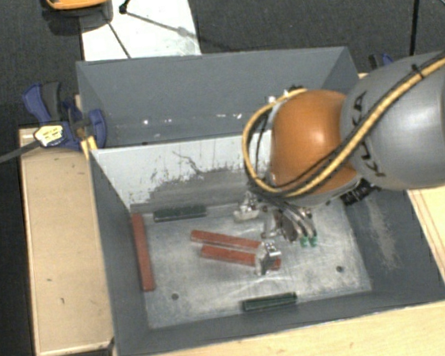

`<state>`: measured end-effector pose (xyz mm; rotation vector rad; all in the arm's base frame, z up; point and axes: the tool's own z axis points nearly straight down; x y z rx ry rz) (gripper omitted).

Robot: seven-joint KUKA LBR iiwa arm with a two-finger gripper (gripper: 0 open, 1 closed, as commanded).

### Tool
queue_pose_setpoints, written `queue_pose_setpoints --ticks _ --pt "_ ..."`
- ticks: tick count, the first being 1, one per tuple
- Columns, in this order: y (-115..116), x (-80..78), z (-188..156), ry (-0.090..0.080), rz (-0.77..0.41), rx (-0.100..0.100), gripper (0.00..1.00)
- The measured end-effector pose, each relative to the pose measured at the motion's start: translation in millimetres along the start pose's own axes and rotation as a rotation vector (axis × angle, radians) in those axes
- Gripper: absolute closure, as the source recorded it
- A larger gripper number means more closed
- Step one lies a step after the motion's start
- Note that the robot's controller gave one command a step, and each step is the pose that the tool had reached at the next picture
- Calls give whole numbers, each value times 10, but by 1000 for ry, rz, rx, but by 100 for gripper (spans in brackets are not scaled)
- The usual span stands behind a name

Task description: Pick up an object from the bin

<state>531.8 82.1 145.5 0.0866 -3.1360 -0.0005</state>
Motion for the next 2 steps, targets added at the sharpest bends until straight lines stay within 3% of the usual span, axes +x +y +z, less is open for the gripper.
queue_pose_setpoints --ticks 1,2 --pt "21 68 185 -4 98 0 0" --pt "76 95 246 -5 69 0 0"
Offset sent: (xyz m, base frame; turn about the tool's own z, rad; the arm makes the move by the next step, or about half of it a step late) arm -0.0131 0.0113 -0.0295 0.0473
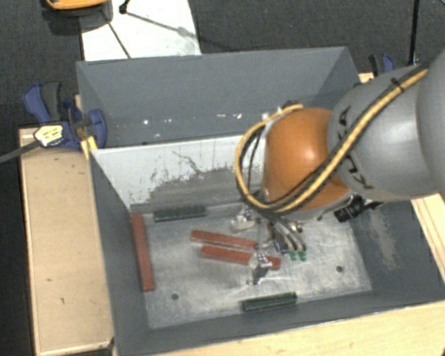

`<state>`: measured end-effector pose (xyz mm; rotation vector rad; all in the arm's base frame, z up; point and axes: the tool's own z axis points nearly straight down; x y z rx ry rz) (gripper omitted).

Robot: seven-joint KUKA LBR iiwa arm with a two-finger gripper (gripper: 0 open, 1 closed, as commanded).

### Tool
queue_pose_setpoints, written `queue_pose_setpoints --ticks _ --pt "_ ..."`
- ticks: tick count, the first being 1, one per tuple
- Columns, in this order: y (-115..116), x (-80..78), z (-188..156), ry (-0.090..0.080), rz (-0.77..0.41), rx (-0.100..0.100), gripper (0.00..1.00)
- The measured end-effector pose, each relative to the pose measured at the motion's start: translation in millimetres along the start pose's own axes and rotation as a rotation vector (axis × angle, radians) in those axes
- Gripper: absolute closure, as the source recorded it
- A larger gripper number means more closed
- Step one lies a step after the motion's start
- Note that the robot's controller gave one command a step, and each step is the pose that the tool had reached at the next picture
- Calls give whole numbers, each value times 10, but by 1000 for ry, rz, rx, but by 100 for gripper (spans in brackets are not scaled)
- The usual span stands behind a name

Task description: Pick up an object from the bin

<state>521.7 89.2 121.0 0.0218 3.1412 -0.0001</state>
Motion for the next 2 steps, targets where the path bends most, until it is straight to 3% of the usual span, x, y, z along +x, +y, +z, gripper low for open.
queue_pose_setpoints --ticks 1,2 --pt "37 -67 449 -23 133 -5 0" --pt "122 -3 399 -44 148 -8 100"
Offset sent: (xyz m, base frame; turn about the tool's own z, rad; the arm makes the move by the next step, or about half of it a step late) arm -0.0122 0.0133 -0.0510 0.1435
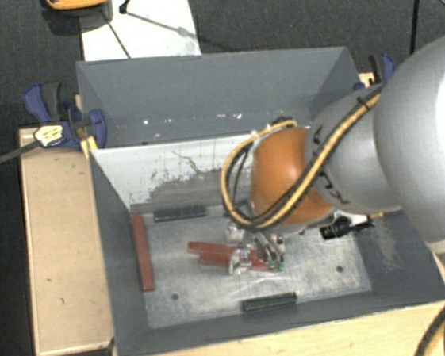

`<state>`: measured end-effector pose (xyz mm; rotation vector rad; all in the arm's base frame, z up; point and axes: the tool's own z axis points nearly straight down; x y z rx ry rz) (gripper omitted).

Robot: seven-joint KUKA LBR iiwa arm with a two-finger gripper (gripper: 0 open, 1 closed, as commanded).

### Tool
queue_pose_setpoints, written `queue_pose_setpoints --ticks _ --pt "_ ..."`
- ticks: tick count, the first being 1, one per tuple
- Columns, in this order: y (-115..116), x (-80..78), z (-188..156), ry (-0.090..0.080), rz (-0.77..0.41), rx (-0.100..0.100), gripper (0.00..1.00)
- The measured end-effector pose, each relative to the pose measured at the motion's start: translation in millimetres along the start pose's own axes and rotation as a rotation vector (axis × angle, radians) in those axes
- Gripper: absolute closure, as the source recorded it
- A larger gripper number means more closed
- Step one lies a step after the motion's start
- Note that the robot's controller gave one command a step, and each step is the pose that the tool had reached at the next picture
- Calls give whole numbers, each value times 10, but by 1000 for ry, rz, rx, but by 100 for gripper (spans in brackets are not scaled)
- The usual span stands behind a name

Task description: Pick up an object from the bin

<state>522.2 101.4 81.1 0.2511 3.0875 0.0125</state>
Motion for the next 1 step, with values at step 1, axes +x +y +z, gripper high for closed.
queue_pose_setpoints --ticks 1 --pt "0 0 0 0 0 0 100"
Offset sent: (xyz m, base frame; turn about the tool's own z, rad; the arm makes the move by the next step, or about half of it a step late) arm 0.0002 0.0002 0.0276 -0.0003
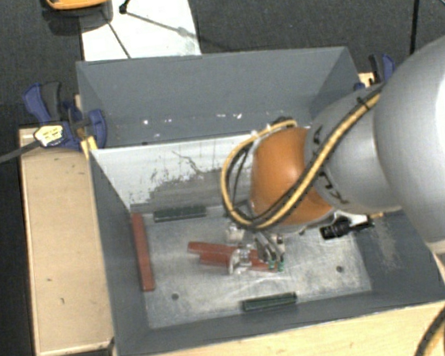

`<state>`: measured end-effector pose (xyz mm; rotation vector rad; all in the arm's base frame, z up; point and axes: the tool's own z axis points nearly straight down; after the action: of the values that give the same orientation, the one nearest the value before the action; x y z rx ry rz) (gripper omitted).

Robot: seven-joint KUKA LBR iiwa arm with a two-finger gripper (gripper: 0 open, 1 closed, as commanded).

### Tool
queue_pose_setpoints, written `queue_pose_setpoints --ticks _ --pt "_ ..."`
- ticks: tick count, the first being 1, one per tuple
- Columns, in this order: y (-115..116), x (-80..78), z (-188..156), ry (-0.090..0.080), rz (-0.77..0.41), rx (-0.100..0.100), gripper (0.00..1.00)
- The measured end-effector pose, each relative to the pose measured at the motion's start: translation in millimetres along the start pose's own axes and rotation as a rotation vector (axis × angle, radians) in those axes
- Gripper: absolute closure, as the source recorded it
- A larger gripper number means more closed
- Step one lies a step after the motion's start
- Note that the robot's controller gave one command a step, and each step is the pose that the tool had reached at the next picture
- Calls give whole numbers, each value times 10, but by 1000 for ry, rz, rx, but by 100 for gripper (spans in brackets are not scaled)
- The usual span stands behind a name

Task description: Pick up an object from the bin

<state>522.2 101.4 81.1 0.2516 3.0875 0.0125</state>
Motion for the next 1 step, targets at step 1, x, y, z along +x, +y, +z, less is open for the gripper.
queue_pose_setpoints --ticks 1 --pt "0 -4 -32 6 1 1 100"
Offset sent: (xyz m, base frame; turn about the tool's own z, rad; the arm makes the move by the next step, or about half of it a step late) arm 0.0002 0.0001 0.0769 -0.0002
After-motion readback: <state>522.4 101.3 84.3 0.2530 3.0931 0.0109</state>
